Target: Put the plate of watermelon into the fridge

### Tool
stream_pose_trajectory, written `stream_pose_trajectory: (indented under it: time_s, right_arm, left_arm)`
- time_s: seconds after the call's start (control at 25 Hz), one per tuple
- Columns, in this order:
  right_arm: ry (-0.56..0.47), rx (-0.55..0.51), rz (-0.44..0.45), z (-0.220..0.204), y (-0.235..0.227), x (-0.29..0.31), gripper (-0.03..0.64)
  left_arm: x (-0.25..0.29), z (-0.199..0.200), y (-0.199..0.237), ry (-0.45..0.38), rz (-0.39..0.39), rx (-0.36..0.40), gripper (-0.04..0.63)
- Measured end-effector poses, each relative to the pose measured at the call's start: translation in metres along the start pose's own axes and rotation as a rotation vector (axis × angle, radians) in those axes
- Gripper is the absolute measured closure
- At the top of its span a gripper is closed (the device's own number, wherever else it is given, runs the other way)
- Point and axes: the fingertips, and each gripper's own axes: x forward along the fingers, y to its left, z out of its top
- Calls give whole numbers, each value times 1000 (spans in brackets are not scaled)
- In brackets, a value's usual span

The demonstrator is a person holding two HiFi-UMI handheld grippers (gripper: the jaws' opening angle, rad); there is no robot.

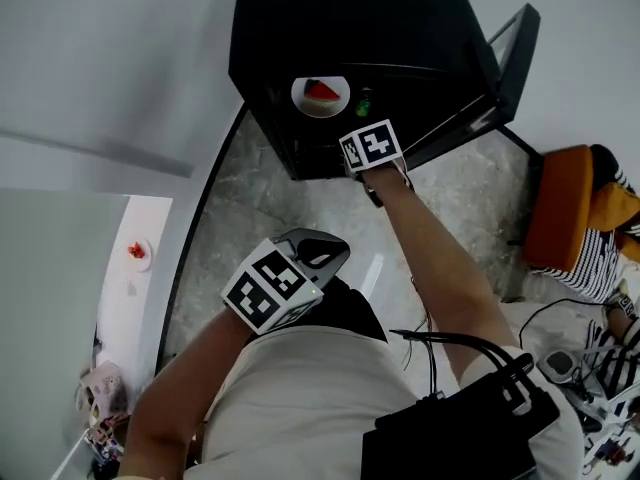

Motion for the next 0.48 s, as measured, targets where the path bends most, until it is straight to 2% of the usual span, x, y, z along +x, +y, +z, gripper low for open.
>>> stream_pose_trajectory:
  time_s: [0.2,0.48]
  right_arm:
    - [-27,-7,4,-23,40,-50,517]
    - [-62,-4,-6,-51,102,-105,540]
  left_arm:
    - [-30,-12,-32,-27,-17,45,581]
    - [-78,-36,-66,-82,-42,69,581]
